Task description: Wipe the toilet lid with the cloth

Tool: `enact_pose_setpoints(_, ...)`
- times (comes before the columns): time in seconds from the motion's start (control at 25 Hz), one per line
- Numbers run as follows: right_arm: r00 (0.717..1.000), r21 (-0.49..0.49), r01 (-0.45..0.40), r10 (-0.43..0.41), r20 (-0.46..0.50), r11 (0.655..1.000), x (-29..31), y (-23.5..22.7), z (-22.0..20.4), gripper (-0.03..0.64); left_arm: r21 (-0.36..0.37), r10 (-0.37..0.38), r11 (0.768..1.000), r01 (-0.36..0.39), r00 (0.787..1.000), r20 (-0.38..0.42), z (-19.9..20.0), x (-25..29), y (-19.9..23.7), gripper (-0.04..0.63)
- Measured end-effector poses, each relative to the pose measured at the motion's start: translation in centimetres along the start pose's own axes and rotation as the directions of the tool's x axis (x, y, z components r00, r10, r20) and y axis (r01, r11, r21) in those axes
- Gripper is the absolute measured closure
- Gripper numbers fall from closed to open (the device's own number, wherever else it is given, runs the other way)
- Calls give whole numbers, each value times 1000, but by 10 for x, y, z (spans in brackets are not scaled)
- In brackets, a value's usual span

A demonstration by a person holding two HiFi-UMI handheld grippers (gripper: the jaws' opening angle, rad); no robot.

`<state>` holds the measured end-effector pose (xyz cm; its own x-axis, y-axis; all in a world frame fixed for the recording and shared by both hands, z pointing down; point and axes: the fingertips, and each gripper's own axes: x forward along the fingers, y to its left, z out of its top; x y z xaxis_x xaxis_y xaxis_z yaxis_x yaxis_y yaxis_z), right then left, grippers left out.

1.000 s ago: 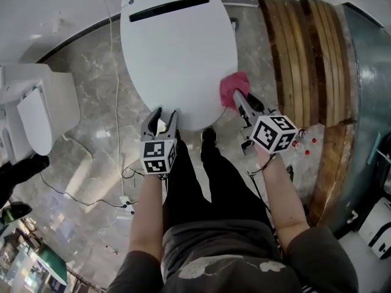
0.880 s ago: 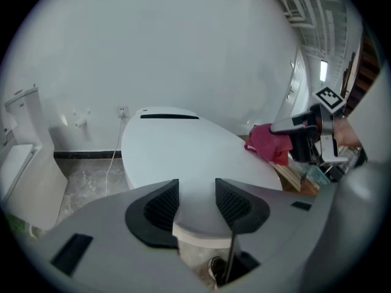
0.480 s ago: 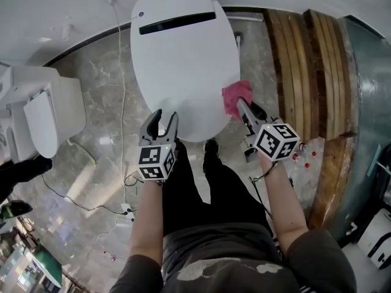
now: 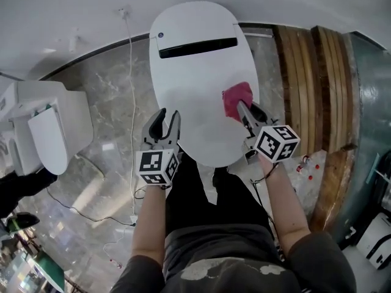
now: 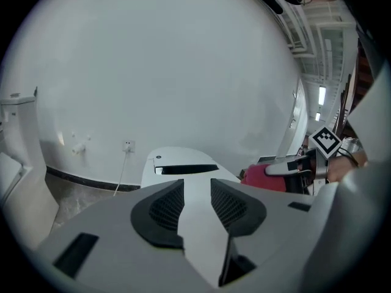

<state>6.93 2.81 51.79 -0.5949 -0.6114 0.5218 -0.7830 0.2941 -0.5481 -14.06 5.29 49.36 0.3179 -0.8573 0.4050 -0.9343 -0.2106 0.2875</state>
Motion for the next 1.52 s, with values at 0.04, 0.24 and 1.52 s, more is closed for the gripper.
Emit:
enact_pose_setpoints(0.04,1000,-8,-5,5,-5,1000,15,7,6,568,-3,1,1000,-1,1000,1,7,8,10,450)
enact_pose_setpoints(0.24,999,-31,-31,30,-19,999,100,39,37,568,14,-9,1000,9,1000,-3,43,49,58,498)
enact_pose_setpoints(1.52,993,-85,-62,53,-103,994,362,43,130,568,-26,91,995,-92,995,-50,68,147,172,549)
